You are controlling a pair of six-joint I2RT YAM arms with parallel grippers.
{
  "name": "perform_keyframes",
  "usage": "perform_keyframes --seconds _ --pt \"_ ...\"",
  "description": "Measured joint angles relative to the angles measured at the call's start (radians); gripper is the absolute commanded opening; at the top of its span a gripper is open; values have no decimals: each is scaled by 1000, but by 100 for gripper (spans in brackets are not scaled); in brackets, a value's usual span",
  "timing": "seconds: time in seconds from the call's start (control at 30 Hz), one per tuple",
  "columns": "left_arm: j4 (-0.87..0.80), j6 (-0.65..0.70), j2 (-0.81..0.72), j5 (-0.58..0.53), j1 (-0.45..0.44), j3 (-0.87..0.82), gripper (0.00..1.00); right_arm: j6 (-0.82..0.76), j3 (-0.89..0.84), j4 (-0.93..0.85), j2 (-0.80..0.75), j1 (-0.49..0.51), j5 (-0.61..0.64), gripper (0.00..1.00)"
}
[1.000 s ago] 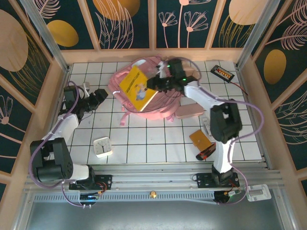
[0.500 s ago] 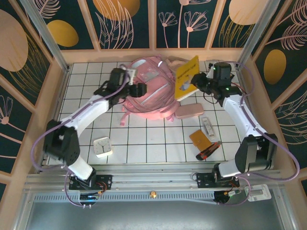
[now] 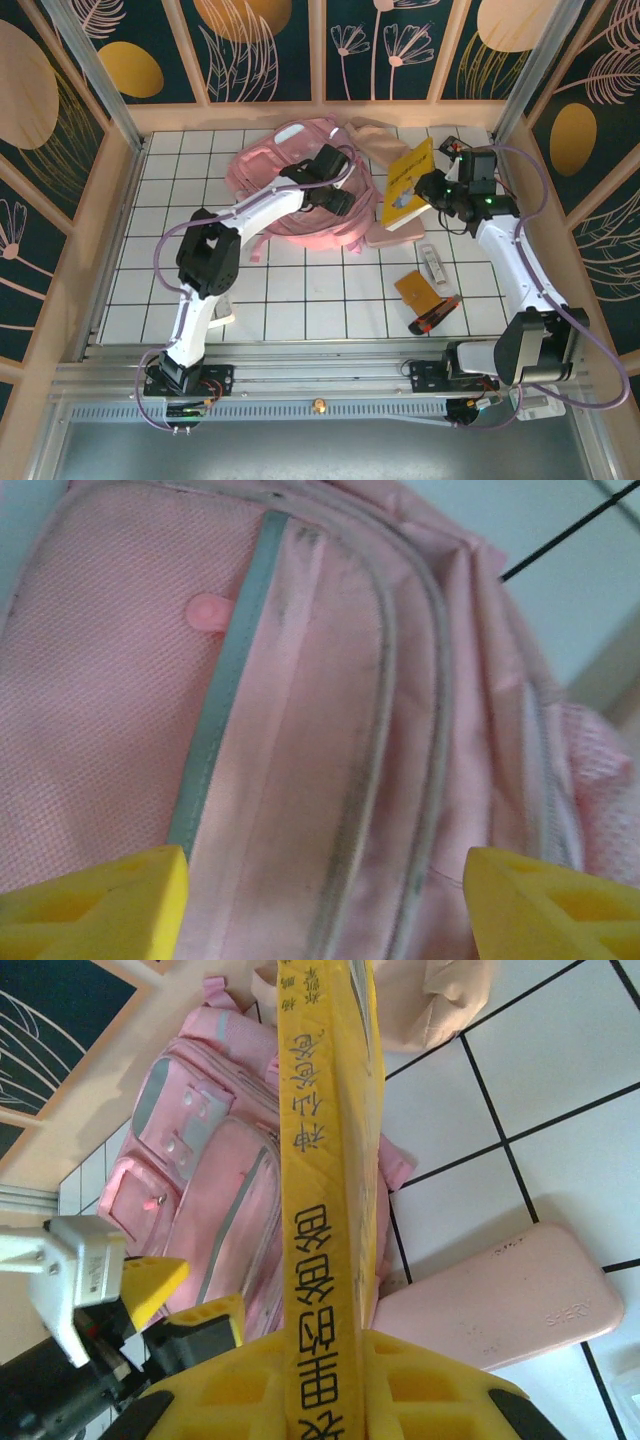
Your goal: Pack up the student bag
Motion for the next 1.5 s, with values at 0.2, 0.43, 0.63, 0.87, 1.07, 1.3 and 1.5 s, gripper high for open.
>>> perform_keyframes --seconds 0.2,0.43,0.63,0.87,1.07,1.3,1.5 --pt "-91 14 95 -92 2 138 69 -11 -3 0 -5 -10 -14 0" --pt "-115 31 105 -86 -2 130 69 -25 -3 0 -5 -19 -29 0" --pt "-116 33 122 -61 -10 129 73 -25 -3 0 -2 -19 -37 0" --pt "-105 29 129 -5 -6 111 75 -25 -3 0 -1 -19 -36 0" --pt "-129 11 150 -57 -7 131 37 -25 -3 0 -1 -19 -37 0" --pt "-195 -26 211 -87 -11 217 0 -24 -3 0 0 -19 -46 0" --pt "-267 -47 210 -82 -5 296 0 1 -10 29 -1 -19 -93 0"
